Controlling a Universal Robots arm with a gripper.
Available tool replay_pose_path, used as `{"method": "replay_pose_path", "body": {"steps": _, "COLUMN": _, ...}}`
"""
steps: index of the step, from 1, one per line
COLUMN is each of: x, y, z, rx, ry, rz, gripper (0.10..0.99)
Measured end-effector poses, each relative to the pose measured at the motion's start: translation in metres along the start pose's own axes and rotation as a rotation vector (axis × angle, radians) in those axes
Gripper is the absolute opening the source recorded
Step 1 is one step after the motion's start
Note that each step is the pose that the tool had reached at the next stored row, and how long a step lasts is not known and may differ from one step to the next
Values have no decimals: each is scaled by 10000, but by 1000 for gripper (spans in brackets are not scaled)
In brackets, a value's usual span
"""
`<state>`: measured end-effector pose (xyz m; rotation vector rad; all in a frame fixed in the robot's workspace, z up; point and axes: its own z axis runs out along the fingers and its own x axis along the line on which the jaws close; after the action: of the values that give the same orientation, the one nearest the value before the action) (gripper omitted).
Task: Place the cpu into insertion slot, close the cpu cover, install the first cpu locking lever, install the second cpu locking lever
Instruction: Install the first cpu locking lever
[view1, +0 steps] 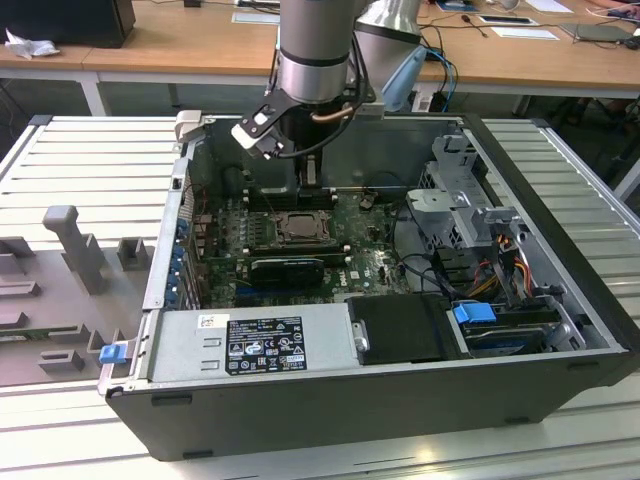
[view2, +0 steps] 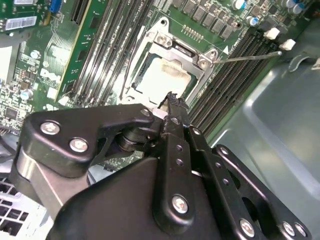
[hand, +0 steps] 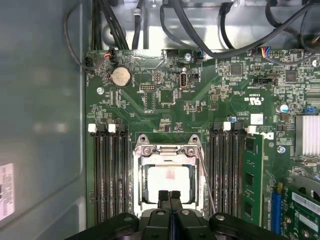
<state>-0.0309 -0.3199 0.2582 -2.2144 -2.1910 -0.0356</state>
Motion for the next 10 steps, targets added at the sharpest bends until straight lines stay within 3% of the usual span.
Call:
{"method": "replay_pose_path", "body": {"steps": 4, "x": 4, "y": 0, "z": -110, "rx": -4, "ry": 14, "rz": 0, "gripper": 106}}
{"method": "replay_pose_path", "body": {"steps": 10, "x": -10, "y": -8, "z": -121, "rx": -107, "ry": 14, "rz": -194, "gripper": 106}}
